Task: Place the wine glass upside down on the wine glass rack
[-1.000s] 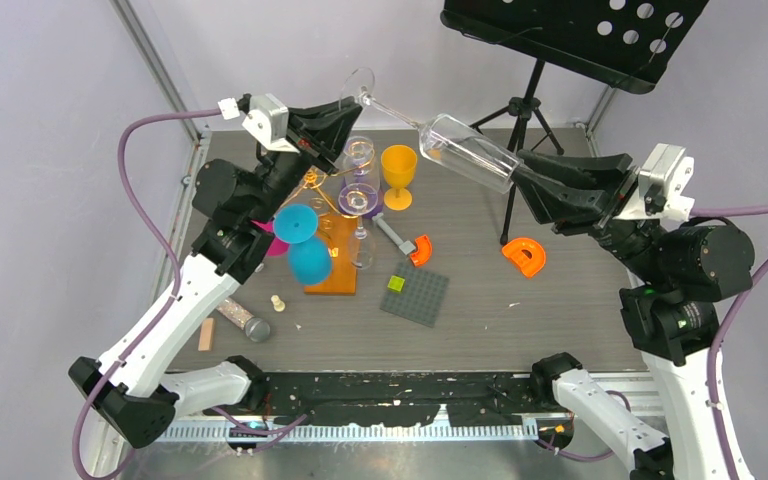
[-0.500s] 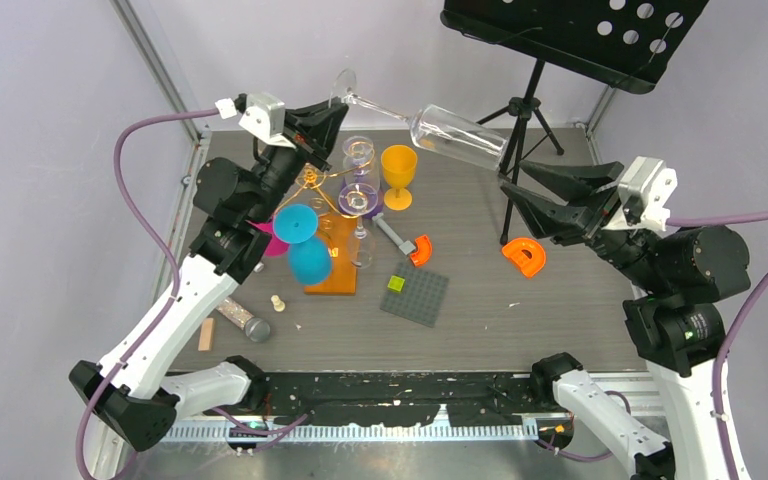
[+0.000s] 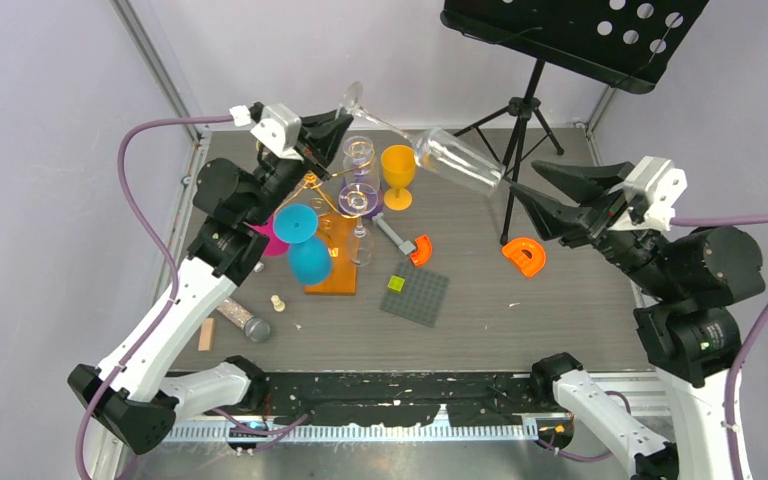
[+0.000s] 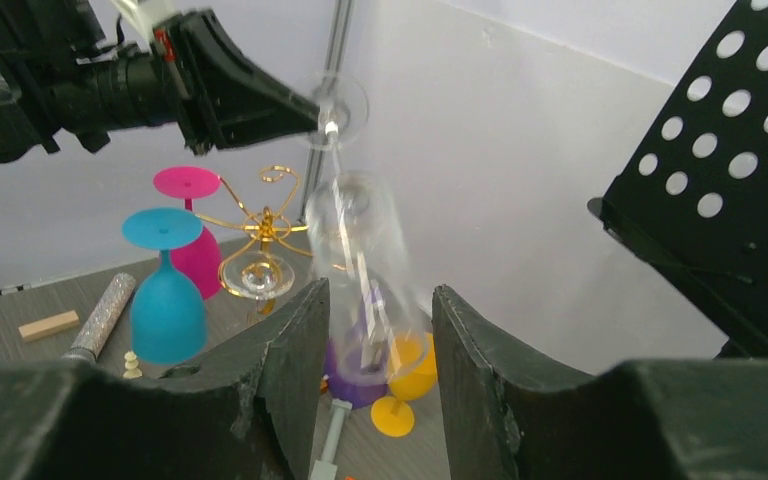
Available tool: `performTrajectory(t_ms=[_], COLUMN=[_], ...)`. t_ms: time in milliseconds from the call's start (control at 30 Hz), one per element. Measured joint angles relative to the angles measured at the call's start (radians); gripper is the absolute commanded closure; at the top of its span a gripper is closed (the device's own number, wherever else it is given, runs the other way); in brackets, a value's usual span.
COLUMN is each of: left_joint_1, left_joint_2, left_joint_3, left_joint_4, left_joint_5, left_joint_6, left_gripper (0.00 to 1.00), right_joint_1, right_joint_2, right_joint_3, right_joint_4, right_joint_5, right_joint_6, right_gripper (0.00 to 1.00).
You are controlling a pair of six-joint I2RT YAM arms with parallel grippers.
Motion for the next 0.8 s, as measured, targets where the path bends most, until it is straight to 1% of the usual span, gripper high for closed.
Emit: performTrajectory(t_ms=[133, 233, 333, 467, 633, 700, 800], left_joint_1=[0.002, 0.002, 0.002, -0.022, -0.107, -0.130, -0.149], left_joint_2=[-0.001, -0.001, -0.002, -0.002, 0.005, 0.013, 0.026], left_joint_3=[0.040, 0.085, 0.132, 0.206, 0.294, 0.324, 0.357], left_joint_4=[-0.124, -0.230, -0.327, -0.469, -0.662, -0.729, -0.816], left_joint_5=[0.143, 0.259, 0.387, 0.521, 0.611, 0.639, 0.681], left_joint_6=[0.140, 0.232, 0.301, 0.383, 0.518, 0.565, 0.614], left_gripper=[1.00, 1.00, 1.00, 1.00, 1.00, 1.00, 1.00], right_joint_1=[0.000, 0.000, 0.000, 0.000, 0.000, 0.001, 0.003], right_joint_2=[0.037, 0.071, 0.105, 0.165, 0.247, 0.249, 0.217], right_joint_3=[0.106, 0.167, 0.175, 0.143, 0.119, 0.068, -0.053], right_joint_4=[-0.048, -0.074, -0.083, -0.070, -0.033, 0.006, 0.095], right_joint_5=[-0.008, -0.065, -0.148, -0.263, -0.351, -0.386, -0.450], right_joint_6=[0.002, 0.005, 0.005, 0.006, 0.008, -0.017, -0.071], right_gripper=[0.46, 0.44, 0.45, 0.46, 0.47, 0.46, 0.43])
